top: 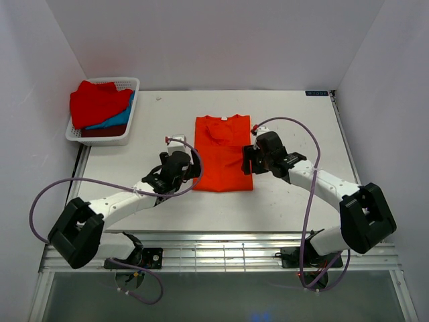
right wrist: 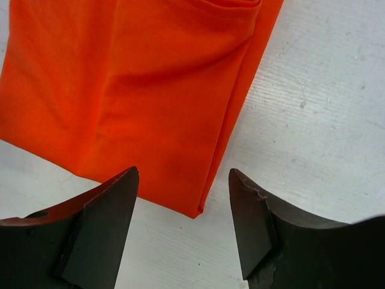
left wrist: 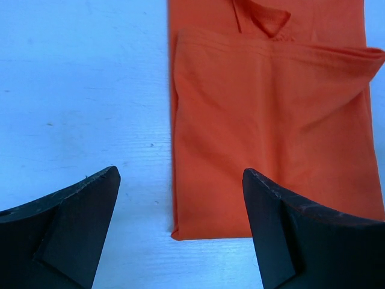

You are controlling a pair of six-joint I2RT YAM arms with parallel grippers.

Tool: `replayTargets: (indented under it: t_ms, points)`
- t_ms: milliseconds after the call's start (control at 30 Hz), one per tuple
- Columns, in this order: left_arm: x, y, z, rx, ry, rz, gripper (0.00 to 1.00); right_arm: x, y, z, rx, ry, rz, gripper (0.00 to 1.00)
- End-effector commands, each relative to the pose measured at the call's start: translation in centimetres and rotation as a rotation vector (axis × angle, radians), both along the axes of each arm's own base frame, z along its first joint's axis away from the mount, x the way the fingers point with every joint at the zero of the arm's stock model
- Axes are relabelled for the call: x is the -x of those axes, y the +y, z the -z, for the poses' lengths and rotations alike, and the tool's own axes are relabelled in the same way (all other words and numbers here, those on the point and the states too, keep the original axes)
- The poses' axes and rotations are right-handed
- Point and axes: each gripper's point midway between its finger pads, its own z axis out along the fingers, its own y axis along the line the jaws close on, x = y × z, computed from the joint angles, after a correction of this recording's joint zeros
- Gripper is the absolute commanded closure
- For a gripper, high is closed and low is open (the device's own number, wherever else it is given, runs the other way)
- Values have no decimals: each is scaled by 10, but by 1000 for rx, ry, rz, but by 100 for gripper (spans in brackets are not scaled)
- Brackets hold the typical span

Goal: Fold and stack the t-shirts
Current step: Fold the tshirt

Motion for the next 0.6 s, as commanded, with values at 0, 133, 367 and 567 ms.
replayTargets:
  t_ms: [0, 133, 367, 567]
  points:
    - [-5, -32, 7, 77, 23, 113, 7, 4, 0, 8, -16, 22, 37, 32]
    - [-3, -35, 23, 84, 60, 113, 6, 14, -5, 26, 2, 63, 46, 32]
    - [6, -28, 40, 76, 104, 97, 6, 31, -4, 53, 15, 131, 37, 33]
    - [12, -26, 58, 67, 154, 89, 7, 38, -5, 65, 19, 152, 41, 35]
